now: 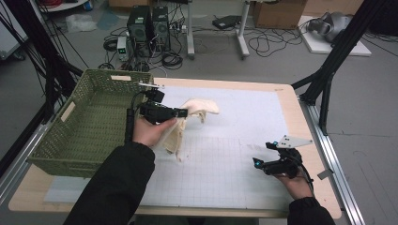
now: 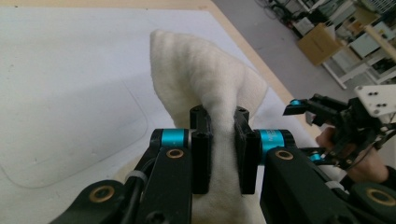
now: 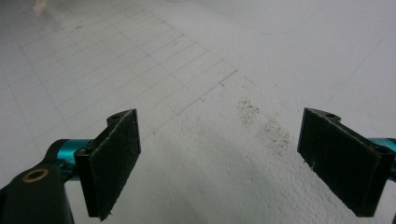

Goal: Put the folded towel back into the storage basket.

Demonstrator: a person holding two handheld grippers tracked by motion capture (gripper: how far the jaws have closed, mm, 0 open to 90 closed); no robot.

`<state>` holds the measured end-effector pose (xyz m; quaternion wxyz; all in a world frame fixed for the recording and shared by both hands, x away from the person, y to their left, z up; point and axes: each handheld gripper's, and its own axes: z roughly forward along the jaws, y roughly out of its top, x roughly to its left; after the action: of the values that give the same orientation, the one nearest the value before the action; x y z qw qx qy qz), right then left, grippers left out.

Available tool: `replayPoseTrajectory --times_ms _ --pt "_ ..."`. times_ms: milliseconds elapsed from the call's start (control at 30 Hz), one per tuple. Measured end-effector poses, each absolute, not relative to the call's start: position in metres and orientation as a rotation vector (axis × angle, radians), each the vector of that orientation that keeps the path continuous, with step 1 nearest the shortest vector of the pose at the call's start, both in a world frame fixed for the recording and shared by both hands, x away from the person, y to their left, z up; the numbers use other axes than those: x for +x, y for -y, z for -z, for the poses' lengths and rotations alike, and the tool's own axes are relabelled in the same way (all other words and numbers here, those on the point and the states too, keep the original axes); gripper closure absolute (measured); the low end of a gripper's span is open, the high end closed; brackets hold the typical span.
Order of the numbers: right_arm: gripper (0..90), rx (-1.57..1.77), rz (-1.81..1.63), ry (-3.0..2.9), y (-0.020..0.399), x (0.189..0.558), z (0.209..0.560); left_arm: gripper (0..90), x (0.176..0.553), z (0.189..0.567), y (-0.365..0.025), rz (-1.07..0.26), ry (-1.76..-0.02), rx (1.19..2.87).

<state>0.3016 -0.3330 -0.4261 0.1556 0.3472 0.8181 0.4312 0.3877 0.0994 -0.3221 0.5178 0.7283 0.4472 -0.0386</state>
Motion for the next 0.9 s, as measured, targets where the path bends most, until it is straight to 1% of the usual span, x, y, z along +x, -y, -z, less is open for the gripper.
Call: replayPoseTrajectory --times_ms 100,233,300,367,400,500,900 --pt "12.5 0.992 -1.234 -2.348 0.333 0.302 0.426 80.3 0.389 0.318 -0.103 0.131 -1.061 1.715" --pt "12.5 0.985 -1.237 -2.343 0.333 0.302 0.426 80.3 0.389 0.314 -0.11 0.137 -1.067 1.696" --pt "12.5 0.983 -1.236 -2.344 0.333 0.302 0.426 80.3 0.387 0.312 -0.114 0.114 -1.072 1.689" --pt "12.5 0.985 -1.235 -2.349 0.333 0.302 0.426 80.2 0.385 0.307 -0.117 0.054 -1.086 1.708" --pt "12.5 0.984 -1.234 -2.35 0.333 0.302 0.426 80.3 0.384 0.306 -0.12 0.059 -1.09 1.708" --pt "12.5 0.972 -1.235 -2.349 0.332 0.303 0.426 80.3 0.382 0.301 -0.127 0.022 -1.105 1.714" --pt "12.5 0.972 -1.224 -2.36 0.33 0.303 0.427 80.2 0.388 0.304 -0.161 0.062 -1.173 1.633"
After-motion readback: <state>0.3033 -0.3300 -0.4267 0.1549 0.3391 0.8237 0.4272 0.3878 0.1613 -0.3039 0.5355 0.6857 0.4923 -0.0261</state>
